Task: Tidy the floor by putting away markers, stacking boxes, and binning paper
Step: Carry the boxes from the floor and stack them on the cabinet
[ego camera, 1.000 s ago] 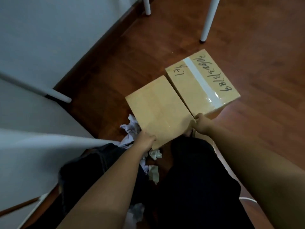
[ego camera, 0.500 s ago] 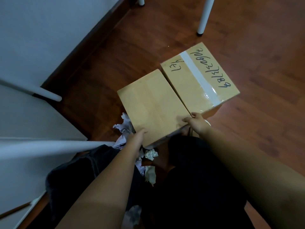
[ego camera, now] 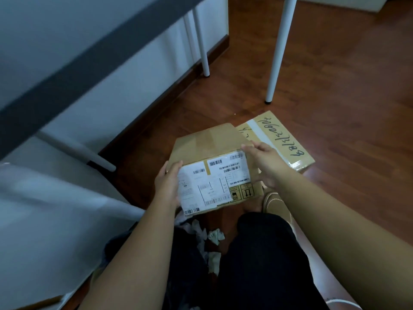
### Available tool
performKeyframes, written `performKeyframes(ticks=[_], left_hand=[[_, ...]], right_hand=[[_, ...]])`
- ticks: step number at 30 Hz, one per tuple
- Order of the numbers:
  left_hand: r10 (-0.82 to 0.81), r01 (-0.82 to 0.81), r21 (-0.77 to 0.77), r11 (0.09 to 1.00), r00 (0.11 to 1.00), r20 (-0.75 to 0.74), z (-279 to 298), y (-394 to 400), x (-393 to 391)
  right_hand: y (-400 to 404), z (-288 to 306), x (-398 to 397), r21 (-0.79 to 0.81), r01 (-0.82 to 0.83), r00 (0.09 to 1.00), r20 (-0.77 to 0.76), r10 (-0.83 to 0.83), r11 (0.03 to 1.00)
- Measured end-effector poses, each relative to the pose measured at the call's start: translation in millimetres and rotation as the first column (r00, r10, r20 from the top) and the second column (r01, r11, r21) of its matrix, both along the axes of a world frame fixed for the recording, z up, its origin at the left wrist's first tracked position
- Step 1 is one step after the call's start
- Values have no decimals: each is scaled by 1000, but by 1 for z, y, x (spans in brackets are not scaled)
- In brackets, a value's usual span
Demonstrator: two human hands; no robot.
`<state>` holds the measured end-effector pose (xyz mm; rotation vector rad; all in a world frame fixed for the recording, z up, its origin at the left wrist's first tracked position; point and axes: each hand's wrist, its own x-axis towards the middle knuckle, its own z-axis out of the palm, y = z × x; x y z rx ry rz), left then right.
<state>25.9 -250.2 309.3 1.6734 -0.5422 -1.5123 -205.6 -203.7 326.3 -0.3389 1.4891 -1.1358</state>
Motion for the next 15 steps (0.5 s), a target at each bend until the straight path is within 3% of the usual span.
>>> performKeyframes(ticks=[9, 15], left_hand=[[-132, 115, -156, 981, 986, -101, 118, 25, -45], [-293, 232, -326, 916, 944, -150, 174, 50, -74]], right_hand=[[54, 132, -22, -193, 124, 984, -100, -146, 973], [98, 190, -54, -303, 334, 870, -264, -416, 892]])
